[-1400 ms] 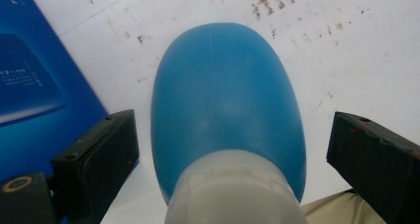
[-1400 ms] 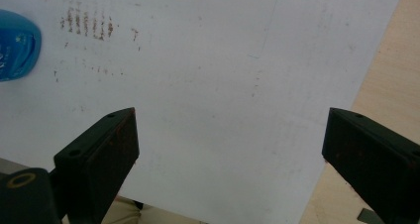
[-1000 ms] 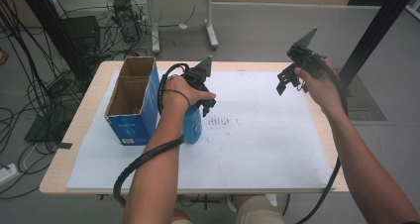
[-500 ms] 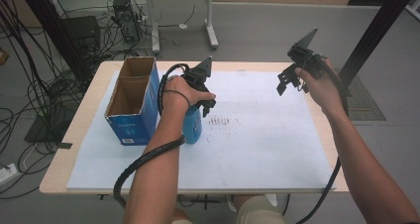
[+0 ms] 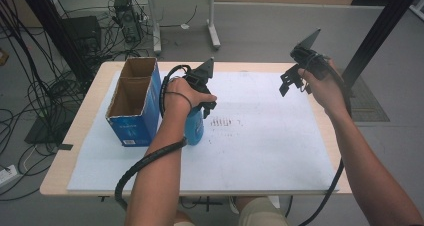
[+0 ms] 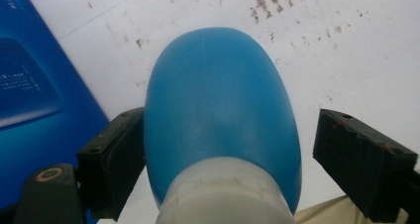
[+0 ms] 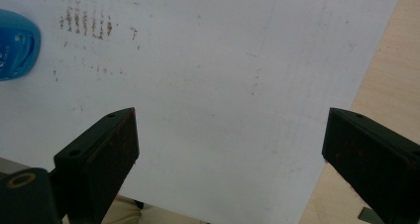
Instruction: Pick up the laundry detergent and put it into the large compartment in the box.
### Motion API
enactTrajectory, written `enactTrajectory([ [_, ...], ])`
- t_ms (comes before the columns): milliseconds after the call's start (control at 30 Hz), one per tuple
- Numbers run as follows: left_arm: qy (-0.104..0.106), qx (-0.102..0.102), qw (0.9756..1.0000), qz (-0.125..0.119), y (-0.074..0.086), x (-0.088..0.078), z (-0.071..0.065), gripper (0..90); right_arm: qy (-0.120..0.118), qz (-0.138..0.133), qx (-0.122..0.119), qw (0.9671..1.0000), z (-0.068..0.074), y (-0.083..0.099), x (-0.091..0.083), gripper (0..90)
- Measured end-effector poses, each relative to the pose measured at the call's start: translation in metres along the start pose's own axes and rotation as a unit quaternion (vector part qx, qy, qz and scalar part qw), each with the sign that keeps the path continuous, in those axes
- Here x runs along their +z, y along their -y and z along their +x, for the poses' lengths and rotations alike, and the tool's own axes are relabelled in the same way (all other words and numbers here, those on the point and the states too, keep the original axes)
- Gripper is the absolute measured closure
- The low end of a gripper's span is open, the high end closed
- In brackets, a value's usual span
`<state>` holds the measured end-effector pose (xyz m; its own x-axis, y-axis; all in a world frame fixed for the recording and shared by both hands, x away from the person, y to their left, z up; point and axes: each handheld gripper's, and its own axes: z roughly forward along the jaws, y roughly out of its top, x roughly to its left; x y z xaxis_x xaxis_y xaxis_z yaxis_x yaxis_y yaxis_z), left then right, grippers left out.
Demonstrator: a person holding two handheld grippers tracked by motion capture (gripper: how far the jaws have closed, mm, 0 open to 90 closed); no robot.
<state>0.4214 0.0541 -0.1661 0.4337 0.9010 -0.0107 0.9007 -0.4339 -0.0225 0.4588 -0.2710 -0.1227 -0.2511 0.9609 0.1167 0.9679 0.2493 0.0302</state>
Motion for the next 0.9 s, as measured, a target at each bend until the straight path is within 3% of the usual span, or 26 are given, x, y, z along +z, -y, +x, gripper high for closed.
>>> enactTrajectory([
  [367, -0.005, -0.003, 1.0, 0.0, 0.001, 0.0038, -0.0007, 25.3, -0.002, 0.001, 0.002, 1.0, -0.0025, -0.0001, 0.0011, 7.5],
  [567, -0.012, -0.003, 0.9999, -0.001, 0.0019, 0.0026, -0.0006, 35.8, -0.003, 0.001, 0.001, 1.0, -0.0022, -0.001, 0.0011, 7.5],
  [900, -0.01, -0.007, 0.9999, 0.001, 0.0013, 0.0024, 0.0016, 36.4, -0.002, 0.001, 0.002, 1.0, -0.0016, -0.0012, 0.0014, 7.5],
])
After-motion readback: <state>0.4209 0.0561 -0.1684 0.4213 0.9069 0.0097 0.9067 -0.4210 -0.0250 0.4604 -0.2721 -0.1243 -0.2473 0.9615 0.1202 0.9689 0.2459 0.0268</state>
